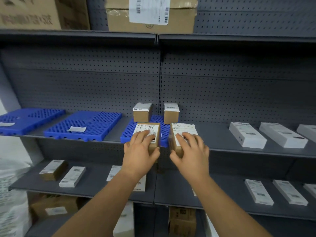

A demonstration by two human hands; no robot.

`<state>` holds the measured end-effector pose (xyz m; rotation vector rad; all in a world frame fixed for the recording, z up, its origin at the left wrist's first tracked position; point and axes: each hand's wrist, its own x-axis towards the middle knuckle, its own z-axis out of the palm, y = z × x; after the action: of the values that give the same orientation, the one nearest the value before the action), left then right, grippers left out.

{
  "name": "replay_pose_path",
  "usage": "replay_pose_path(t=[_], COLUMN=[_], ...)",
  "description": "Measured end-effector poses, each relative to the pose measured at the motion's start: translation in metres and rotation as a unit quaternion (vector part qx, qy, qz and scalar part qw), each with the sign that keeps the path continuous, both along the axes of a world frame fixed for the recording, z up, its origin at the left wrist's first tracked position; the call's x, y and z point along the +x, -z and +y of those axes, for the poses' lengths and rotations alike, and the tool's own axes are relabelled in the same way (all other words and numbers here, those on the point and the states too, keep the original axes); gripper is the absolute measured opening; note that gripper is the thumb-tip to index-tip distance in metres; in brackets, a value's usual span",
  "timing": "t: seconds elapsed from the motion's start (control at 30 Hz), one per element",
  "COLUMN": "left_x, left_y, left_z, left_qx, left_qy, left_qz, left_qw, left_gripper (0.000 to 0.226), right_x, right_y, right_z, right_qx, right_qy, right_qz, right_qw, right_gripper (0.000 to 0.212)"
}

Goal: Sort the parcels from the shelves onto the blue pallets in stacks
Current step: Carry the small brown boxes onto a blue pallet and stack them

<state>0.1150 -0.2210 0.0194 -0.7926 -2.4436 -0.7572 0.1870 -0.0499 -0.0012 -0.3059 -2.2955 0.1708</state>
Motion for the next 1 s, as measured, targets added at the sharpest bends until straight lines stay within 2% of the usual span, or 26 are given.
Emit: replay_pose_path(t=[0.37,1.0], left_x=[-0.111,-0.284], left_y=[-0.033,-0.075], left_z=[-0.011,0.075], left_qx=[-0.002,-0.033], left_qy=[0.023,-0.02], left_qz=[0.012,-0.013], left_qw=[1.0,0.999], left_gripper=[0.048,0.047], right_x=[-0.102,-0.258], right_y=[-0.034,-0.075], right_z=[-0.016,0.076], right_qx=[0.006,-0.002], right_qy=[0.048,0.059], right_qz=[0.031,-0.059], right_qw=[0.998,0.996], right_gripper=[0.053,0.055])
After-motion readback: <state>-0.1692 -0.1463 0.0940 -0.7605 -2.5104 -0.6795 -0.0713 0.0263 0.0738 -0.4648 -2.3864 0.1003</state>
